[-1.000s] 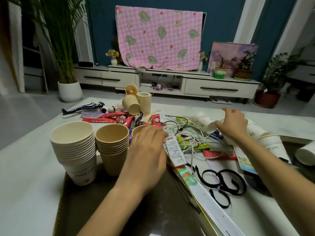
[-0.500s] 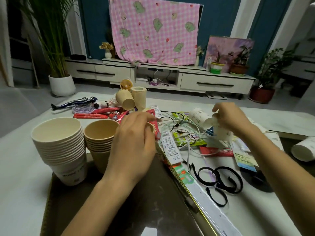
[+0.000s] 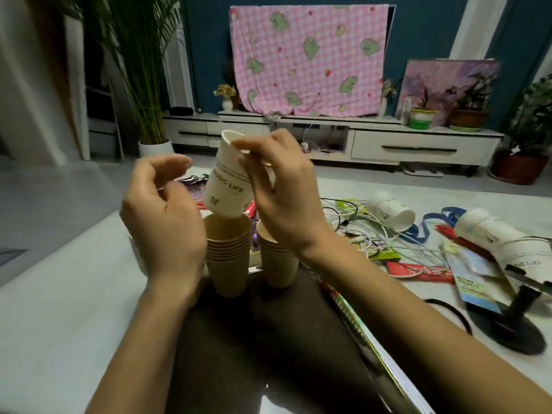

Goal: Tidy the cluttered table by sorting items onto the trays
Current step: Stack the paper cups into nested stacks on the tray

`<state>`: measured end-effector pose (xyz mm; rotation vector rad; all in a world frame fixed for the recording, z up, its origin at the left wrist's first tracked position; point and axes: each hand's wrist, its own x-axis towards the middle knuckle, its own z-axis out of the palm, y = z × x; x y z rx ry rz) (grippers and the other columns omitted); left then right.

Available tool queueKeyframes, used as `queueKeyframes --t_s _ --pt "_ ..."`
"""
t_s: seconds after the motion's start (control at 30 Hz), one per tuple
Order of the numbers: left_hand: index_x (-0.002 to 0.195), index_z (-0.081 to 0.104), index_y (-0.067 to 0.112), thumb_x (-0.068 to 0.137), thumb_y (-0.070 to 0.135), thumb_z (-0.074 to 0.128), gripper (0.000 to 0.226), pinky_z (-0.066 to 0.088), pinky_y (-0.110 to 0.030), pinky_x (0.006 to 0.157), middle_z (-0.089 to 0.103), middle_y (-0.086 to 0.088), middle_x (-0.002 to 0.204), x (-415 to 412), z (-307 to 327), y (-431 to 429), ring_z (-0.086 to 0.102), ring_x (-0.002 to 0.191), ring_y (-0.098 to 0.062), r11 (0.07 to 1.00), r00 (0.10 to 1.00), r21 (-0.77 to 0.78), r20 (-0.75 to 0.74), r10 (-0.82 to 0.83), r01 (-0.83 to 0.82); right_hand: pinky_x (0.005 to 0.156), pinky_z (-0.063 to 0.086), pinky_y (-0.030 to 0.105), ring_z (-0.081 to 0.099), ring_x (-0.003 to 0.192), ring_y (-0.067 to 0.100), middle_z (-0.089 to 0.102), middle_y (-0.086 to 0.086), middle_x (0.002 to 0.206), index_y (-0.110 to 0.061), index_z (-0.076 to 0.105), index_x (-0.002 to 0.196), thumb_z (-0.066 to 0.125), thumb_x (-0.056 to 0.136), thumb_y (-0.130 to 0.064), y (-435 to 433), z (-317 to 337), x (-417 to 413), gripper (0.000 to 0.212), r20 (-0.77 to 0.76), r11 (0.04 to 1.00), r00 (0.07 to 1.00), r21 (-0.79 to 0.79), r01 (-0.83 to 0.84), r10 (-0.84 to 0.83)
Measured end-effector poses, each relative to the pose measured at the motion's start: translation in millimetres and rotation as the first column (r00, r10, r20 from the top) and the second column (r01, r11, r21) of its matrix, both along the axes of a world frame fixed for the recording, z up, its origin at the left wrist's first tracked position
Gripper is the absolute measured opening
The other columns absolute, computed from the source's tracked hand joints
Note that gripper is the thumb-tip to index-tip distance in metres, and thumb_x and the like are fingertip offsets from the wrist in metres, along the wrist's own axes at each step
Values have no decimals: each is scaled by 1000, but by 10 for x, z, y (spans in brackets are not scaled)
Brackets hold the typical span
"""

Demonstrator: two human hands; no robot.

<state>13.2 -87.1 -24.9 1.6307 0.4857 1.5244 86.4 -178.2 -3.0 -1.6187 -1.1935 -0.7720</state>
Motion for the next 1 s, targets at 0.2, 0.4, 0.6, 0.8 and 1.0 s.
queueKeyframes --t_s 0.2,0.4,0.6,0.8,1.0 --pt "95 58 19 80 9 37 28 49 -27 87 63 2 96 -248 74 476 57 88 -3 988 995 -135 53 87 -79 74 39 5 51 88 23 55 26 97 8 61 108 56 85 4 414 9 -216 24 65 989 987 3 -149 148" --pt "99 59 25 89 27 41 21 45 -31 86 62 3 101 -352 46 627 56 98 -12 995 994 -104 -110 -12 1 76 46 34 56 93 35 56 24 103 5 63 108 59 86 0 648 -125 -330 23 39 915 963 -323 -241 268" --pt "105 62 19 99 34 35 31 34 -25 76 58 5 93 -273 -144 498 51 91 -13 995 921 3 -379 -91 99 85 47 30 55 92 19 58 13 102 -1 65 107 54 91 -5 468 -108 -132 20 -145 918 963 -299 -262 227" --pt "124 55 17 94 39 40 40 33 -35 100 55 -4 130 -284 -141 535 44 121 -21 979 792 182 -609 41 90 71 46 17 56 88 11 64 10 111 -6 63 109 53 90 -5 161 -72 790 22 -572 974 801 -216 62 -178" --pt "126 52 25 93 44 39 41 30 -32 103 51 6 132 -211 65 532 37 124 -12 949 718 241 -696 23 203 47 42 13 49 69 7 52 -4 82 -16 50 106 63 86 -19 549 -207 1405 24 -613 861 706 -509 -10 -355"
